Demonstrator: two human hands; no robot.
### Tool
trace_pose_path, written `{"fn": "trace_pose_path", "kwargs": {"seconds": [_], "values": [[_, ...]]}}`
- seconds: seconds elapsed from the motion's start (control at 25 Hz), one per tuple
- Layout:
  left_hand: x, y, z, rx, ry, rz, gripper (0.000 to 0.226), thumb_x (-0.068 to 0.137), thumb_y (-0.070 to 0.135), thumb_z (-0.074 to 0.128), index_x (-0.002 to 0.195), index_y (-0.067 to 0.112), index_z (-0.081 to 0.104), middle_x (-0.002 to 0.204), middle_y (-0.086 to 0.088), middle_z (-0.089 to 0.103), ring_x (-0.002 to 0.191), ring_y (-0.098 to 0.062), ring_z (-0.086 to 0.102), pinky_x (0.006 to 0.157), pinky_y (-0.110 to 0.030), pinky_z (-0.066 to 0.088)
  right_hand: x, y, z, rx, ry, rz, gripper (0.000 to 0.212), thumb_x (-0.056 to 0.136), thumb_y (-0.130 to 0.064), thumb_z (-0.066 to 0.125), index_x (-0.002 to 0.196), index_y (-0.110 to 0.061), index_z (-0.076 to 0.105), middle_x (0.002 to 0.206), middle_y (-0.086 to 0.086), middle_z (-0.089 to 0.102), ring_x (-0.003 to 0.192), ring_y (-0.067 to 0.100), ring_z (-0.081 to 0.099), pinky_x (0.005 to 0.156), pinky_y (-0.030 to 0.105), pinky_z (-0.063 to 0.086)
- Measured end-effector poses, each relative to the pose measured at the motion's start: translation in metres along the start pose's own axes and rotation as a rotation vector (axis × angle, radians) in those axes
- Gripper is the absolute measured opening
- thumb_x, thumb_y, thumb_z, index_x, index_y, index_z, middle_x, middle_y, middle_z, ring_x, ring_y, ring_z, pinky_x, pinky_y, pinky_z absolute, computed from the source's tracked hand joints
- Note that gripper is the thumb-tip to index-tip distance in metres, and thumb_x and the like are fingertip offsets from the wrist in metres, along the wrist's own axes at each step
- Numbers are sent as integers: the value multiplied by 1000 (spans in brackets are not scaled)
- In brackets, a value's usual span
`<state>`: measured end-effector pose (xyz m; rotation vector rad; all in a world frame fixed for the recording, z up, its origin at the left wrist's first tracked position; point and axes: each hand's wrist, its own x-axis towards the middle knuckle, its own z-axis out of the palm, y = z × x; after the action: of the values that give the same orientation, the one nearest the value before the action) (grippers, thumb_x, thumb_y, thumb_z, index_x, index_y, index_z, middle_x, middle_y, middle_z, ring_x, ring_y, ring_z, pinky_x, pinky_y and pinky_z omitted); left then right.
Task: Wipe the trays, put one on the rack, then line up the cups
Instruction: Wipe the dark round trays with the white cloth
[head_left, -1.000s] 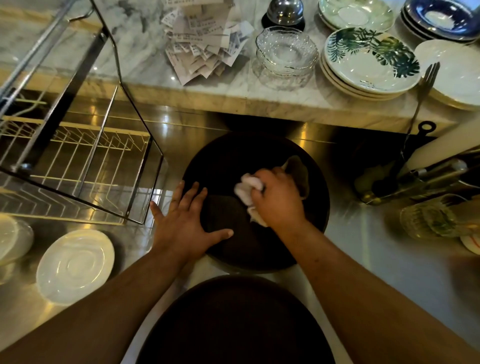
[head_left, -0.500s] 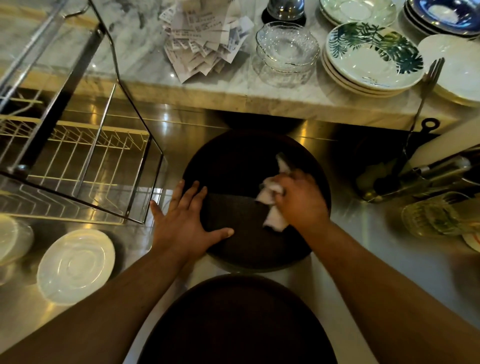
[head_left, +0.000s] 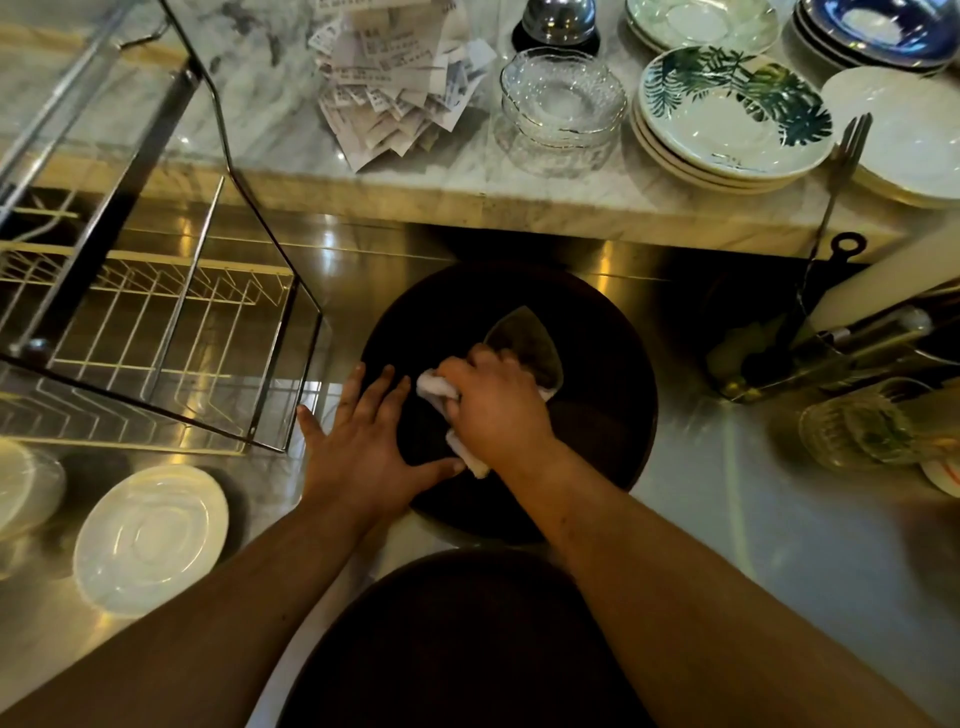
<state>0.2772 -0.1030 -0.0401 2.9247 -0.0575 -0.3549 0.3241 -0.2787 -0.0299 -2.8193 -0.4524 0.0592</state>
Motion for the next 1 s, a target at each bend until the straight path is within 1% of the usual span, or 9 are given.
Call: {"fn": "trace_pose_path", "kwargs": {"seconds": [0.16,0.28,0.32,0.4,0.52,0.6,0.68,0.88,1.0], "values": [[0,-1,0,-3,0,-3,124,62,103,32,162,33,16,174,8,10,158,-13,-14,119,-75,-2,4,72,-13,-44,-38,296,37,94,-33,56,130,-31,61,141,15,53,126,42,49,98,49,47],[0,0,-1,-1,-1,-3,125,61,104,31,163,33,15,174,8,9,158,-14,-15,118,-76,-2,9,79,-19,-34,-50,407,36,99,-34,51,133,-26,59,146,20,47,131,46,44,102,55,43],[0,0,0,2,1,-3,125,61,104,30,163,32,15,174,7,9,158,-14,-15,118,-76,-1,8,74,-21,7,-39,413,33,99,-34,52,129,-23,60,143,20,49,129,46,46,99,54,44],[-1,0,1,8,11,-6,125,61,105,27,163,33,15,174,7,9,158,-14,-14,118,-76,-2,1,63,-30,108,13,373,27,97,-31,55,119,-19,64,126,17,58,116,41,55,87,46,50],[-3,0,1,9,33,7,122,64,103,28,162,31,18,173,4,14,159,-16,-10,119,-73,-1,-29,46,-44,197,83,236,24,93,-29,59,113,-19,66,108,11,60,99,31,59,78,46,56],[-6,2,-1,13,48,34,117,68,100,33,161,29,26,172,-1,22,159,-22,-3,122,-67,5,-51,39,-51,214,86,185,25,91,-28,60,114,-20,66,107,7,60,99,27,58,79,45,55],[-10,3,-4,18,54,62,105,76,91,39,158,26,35,169,-4,30,159,-27,6,123,-61,12,-73,37,-57,209,84,152,27,90,-27,62,115,-20,68,107,6,60,100,26,58,81,44,54],[-32,4,-12,-53,-18,141,73,91,58,59,152,21,48,164,-7,41,152,-28,33,122,-50,30,-131,54,-70,99,105,165,30,88,-30,62,117,-22,66,108,4,60,97,22,56,78,35,50],[-50,2,-16,-26,-13,181,63,95,53,57,148,20,55,161,-6,46,150,-26,37,120,-46,32,-161,70,-77,6,98,205,35,85,-33,63,118,-22,65,108,6,59,97,24,56,79,36,49]]}}
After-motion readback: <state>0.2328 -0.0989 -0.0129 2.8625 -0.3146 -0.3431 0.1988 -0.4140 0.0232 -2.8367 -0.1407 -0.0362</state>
